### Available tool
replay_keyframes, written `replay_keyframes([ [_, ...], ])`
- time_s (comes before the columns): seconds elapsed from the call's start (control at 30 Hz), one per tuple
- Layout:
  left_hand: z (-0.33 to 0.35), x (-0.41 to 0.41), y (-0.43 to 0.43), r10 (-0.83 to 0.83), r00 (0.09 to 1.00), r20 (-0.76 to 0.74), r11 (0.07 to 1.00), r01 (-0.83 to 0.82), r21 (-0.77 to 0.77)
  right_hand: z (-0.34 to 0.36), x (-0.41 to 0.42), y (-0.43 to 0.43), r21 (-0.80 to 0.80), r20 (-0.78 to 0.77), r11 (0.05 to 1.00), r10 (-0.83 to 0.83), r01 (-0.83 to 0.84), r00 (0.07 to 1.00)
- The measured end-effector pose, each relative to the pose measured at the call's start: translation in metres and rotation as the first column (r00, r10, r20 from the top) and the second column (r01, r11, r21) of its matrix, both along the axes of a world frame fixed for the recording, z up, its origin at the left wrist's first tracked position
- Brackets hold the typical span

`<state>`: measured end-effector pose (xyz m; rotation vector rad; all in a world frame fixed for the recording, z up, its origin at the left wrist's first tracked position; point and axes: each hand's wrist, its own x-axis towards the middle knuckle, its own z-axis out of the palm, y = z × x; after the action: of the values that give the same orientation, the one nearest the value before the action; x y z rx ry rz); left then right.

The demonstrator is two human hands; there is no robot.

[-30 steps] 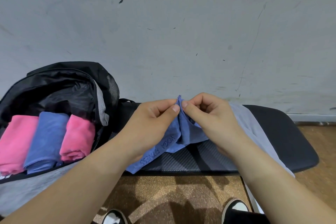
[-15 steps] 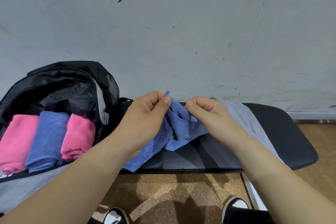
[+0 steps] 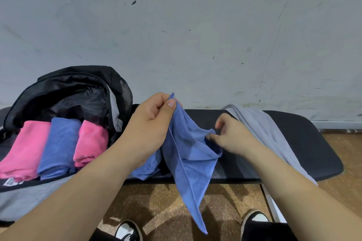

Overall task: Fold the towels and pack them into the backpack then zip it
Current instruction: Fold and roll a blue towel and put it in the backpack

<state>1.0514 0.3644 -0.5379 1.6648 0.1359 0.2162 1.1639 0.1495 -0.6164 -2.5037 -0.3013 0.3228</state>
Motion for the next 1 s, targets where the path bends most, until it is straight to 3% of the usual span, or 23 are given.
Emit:
replay_keyframes([
  [0.07,-0.002,0.001,0.003,0.03,1.0,0.002,1.0,-0.03,0.007,-0.002,-0.001,-0.002,-0.009,-0.074,0.999,0.035,-0.036,0.997],
  [0.23,-0.01,0.006,0.011,0.104,0.995,-0.011,0.994,-0.103,0.039,0.005,-0.004,-0.002,0.213,-0.071,0.966,0.163,-0.145,0.984],
  [0.4,-0.011,0.011,0.014,0.137,0.99,-0.014,0.99,-0.137,0.036,0.002,-0.012,-0.011,0.106,-0.204,0.927,0.374,-0.359,0.905],
  [0.7,-0.011,0.011,0.02,0.227,0.974,-0.006,0.974,-0.226,0.032,-0.019,-0.014,-0.008,-0.093,0.009,0.926,0.369,-0.367,0.929],
  [0.9,-0.005,0.01,0.031,0.327,0.945,0.013,0.944,-0.328,0.039,-0.001,-0.002,-0.029,0.254,-0.053,0.947,0.219,-0.199,0.974],
  [1.0,-0.002,0.01,0.043,0.356,0.934,0.032,0.932,-0.357,0.059,0.015,-0.005,-0.046,0.553,-0.161,0.833,0.125,-0.015,0.979],
])
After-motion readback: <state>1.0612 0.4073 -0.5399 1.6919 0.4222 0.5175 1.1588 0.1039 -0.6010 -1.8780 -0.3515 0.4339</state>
